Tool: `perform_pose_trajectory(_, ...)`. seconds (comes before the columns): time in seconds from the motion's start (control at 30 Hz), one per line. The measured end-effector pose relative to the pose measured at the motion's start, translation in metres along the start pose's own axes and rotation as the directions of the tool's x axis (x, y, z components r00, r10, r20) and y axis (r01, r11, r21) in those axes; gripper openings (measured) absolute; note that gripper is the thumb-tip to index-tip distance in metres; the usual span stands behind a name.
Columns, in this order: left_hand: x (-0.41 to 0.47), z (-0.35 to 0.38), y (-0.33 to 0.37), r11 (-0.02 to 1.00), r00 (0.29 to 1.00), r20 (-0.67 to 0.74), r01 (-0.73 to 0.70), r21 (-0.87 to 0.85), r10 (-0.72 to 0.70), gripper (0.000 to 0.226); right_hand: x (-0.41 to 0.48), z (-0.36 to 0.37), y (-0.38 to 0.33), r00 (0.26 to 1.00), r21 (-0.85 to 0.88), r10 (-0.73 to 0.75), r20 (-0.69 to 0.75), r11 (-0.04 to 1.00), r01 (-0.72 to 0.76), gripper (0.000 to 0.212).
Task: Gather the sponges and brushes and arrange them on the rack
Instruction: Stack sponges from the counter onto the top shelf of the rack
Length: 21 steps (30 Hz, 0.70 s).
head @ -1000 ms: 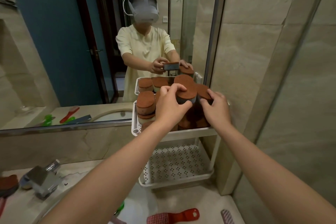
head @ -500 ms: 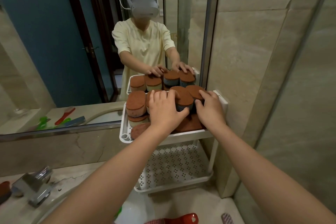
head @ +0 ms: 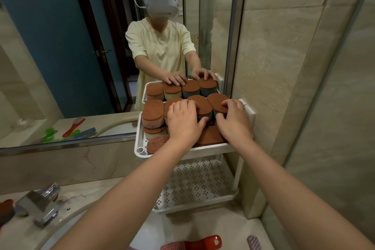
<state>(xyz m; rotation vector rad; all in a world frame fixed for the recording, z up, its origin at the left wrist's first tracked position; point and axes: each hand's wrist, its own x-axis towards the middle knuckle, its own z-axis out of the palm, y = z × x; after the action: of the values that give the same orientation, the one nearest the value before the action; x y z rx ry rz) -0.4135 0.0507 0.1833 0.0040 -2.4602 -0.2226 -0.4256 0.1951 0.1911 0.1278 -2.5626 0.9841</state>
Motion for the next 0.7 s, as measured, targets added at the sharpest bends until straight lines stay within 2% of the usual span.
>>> perform_pose_trajectory(0.17, 0.003, -0.007, 0.001, 0.996, 0.998, 0.055, 0.015, -0.085, -0.011, 0.054, -0.002, 0.0, -0.001, 1.0, -0.006, -0.027, -0.012, 1.0, 0.027, 0.045)
perform_pose_trajectory(0.27, 0.005, -0.02, 0.001, 0.985, 0.997, 0.077, 0.038, -0.168, -0.025, 0.058, -0.007, -0.005, -0.005, 0.991, 0.015, -0.124, -0.051, 0.992, 0.125, 0.047)
perform_pose_trajectory(0.4, -0.003, -0.042, -0.003, 0.953, 0.996, 0.053, 0.089, -0.288, -0.077, 0.049, -0.018, -0.005, -0.013, 0.971, 0.033, -0.206, -0.124, 0.977, 0.212, 0.046)
perform_pose_trajectory(0.53, -0.02, -0.065, -0.02, 0.82, 0.963, 0.102, 0.267, -0.506, -0.25, 0.032, -0.042, 0.001, -0.031, 0.945, 0.141, -0.284, -0.163, 0.941, 0.307, 0.044)
perform_pose_trajectory(0.7, -0.051, -0.085, -0.05, 0.673, 0.921, 0.07, 0.33, -0.662, -0.383, 0.024, -0.071, 0.015, -0.071, 0.906, 0.206, -0.405, -0.119, 0.883, 0.422, 0.042)
